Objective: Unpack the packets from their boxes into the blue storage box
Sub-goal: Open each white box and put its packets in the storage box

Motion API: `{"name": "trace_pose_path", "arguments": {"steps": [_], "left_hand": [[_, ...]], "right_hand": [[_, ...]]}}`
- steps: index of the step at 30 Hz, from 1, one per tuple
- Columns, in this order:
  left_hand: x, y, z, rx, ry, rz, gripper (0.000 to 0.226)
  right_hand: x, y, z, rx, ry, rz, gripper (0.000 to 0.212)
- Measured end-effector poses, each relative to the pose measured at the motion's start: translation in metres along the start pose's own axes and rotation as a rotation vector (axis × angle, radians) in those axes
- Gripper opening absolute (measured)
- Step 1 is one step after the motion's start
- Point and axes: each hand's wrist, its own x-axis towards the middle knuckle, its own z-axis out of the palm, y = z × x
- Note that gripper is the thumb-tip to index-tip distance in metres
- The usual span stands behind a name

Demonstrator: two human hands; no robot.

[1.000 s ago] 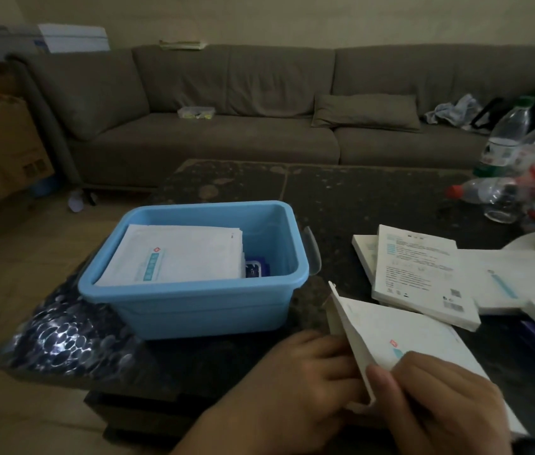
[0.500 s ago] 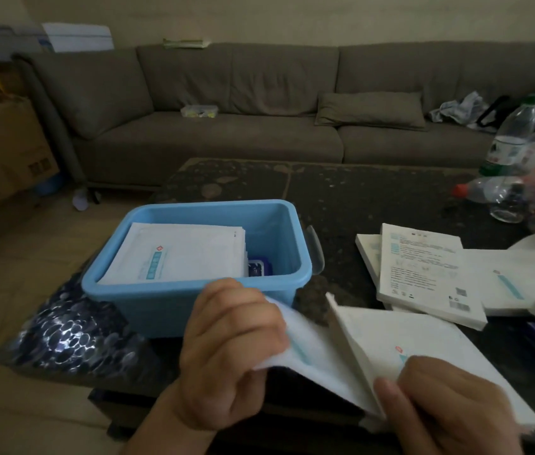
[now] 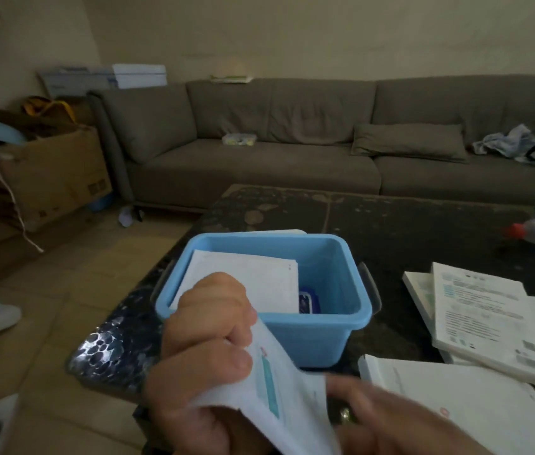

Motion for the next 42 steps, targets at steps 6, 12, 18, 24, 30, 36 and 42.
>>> {"name": "trace_pose_path", "arguments": {"steps": [6, 12, 18, 24, 30, 36, 42], "left_hand": [[-0.008, -0.006, -0.015, -0.006, 0.113, -0.244, 0.037], [-0.002, -0.038, -0.036, 0.234, -0.238, -0.823, 0.022], [-0.006, -0.046, -0.037, 0.425, -0.71, -1.027, 0.037], [0.002, -0.043, -0.039, 0.458, -0.911, -0.985, 0.033], [0.004, -0.039, -0.038, 0.46, -0.983, -1.095, 0.048], [0.003, -0.043, -0.042, 0.522, -1.153, -1.113, 0.055], [-0.005, -0.051, -0.046, 0.459, -1.011, -0.967, 0.047]], "right_hand": [[0.059, -0.072, -0.022, -0.004, 0.416, -0.288, 0.066], [0.112, -0.087, -0.031, -0.286, 0.468, -0.216, 0.053], [0.129, -0.077, -0.043, -0.681, 0.442, -0.115, 0.044], [0.135, -0.09, -0.055, -1.183, 0.47, -0.163, 0.036], [0.147, -0.074, -0.055, -1.327, 0.206, -0.284, 0.073], [0.155, -0.068, -0.059, -1.277, 0.075, -0.184, 0.072], [0.097, -0.064, -0.051, -1.211, 0.467, -0.561, 0.054]]}}
